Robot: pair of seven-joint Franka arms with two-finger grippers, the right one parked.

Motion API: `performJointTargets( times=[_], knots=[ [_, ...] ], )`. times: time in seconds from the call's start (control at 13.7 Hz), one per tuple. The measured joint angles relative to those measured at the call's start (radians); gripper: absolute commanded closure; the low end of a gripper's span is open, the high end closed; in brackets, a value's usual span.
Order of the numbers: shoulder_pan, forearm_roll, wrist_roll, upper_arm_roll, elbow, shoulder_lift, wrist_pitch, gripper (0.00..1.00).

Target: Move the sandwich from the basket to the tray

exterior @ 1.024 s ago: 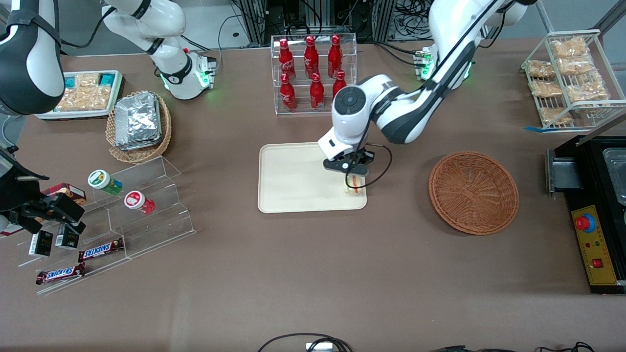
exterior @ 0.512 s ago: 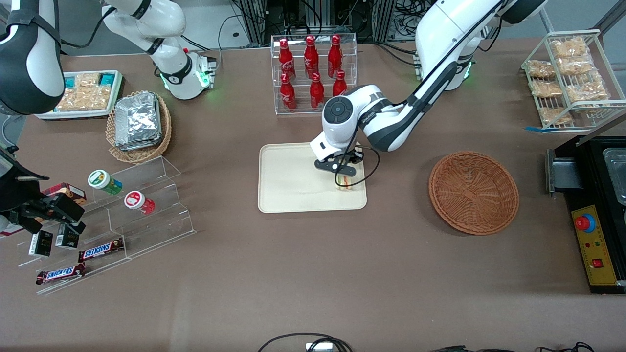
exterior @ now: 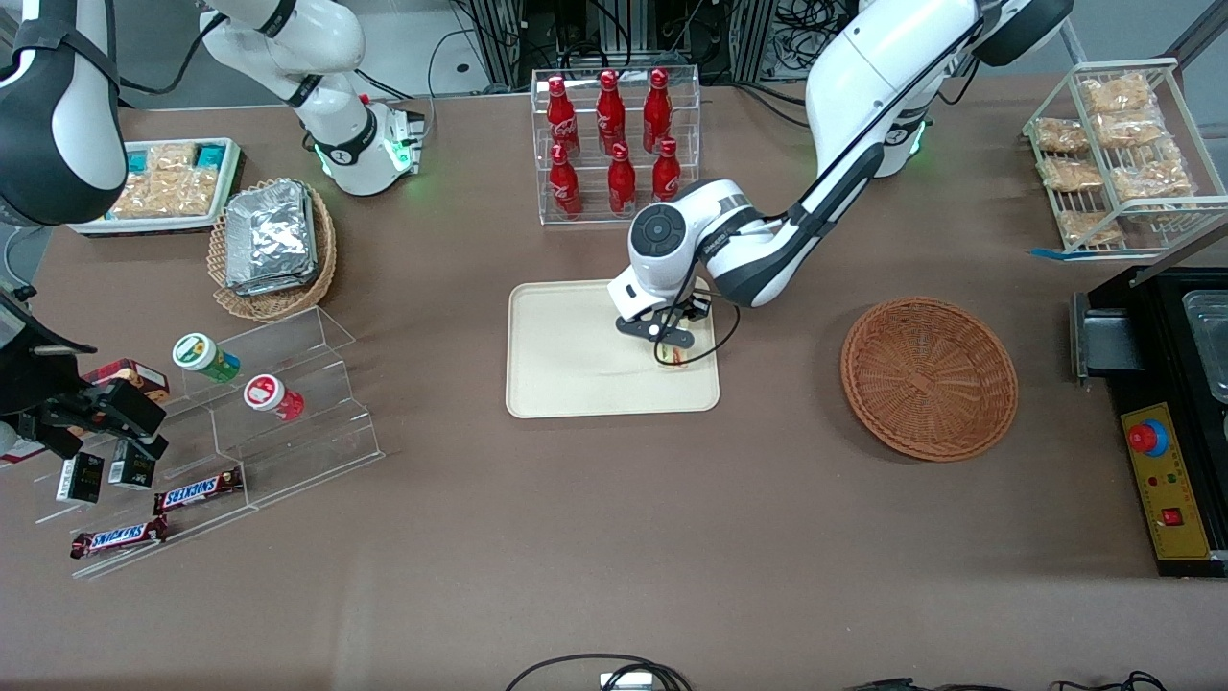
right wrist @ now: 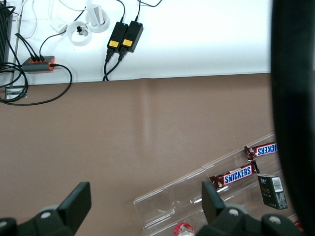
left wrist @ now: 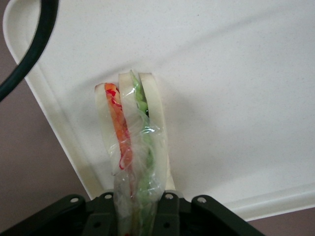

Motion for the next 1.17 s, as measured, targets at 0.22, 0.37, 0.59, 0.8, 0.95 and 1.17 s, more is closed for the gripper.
performJointTargets(
  times=[0.22,0.37,0.59,0.8,0.95,1.17],
  knots=[
    [0.000,0.000,-0.024,0.000,0.003,0.002,0.000,0.01],
    [0.000,0.000,-0.042,0.002,0.006,0.003,0.000,0.01],
    [0.001,0.000,-0.062,0.005,0.056,0.003,-0.031,0.01],
    [0.006,0.000,-0.069,0.007,0.163,0.002,-0.147,0.01],
    [0.024,0.000,-0.078,0.010,0.238,-0.005,-0.212,0.01],
    [0.093,0.000,-0.099,0.013,0.293,-0.049,-0.248,0.01]
  ],
)
